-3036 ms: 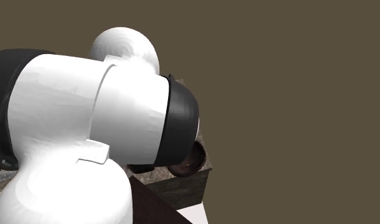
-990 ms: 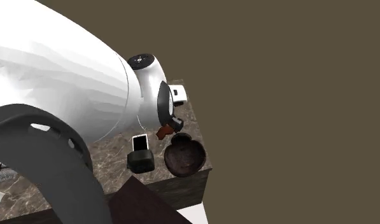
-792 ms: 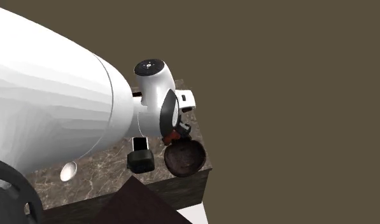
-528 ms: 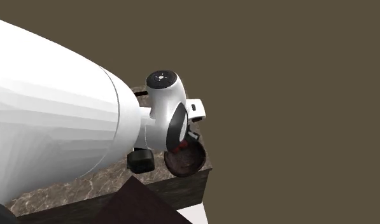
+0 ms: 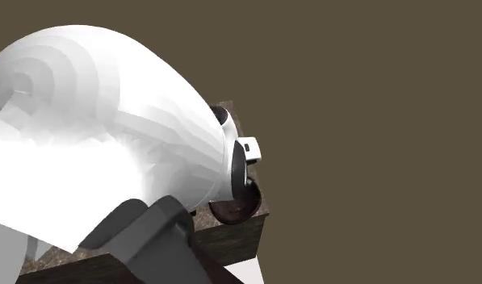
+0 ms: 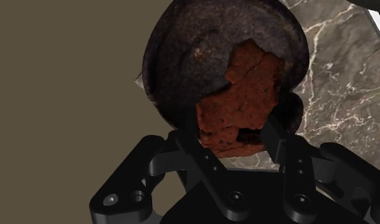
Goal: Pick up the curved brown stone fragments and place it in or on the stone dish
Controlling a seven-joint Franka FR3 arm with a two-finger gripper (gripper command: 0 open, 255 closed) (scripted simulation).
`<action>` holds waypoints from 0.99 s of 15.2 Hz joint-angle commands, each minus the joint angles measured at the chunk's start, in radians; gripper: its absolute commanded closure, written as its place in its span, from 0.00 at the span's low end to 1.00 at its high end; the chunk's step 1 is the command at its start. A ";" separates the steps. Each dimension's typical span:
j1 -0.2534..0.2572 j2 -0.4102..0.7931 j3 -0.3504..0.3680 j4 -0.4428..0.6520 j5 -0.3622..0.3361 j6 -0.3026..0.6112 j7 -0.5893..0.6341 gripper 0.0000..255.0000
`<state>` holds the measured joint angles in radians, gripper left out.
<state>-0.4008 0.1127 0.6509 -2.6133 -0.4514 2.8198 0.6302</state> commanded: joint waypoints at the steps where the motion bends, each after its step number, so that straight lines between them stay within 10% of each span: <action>1: 0.020 0.036 -0.034 0.005 -0.088 0.018 0.068 1.00; 5: 0.080 0.110 -0.121 0.028 -0.246 0.048 0.191 1.00; 13: 0.083 0.111 -0.125 0.029 -0.248 0.049 0.192 1.00; 14: 0.083 0.111 -0.125 0.029 -0.248 0.049 0.192 0.00; 15: 0.083 0.111 -0.125 0.029 -0.248 0.049 0.192 0.00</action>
<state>-0.3177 0.2234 0.5261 -2.5846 -0.6989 2.8687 0.8220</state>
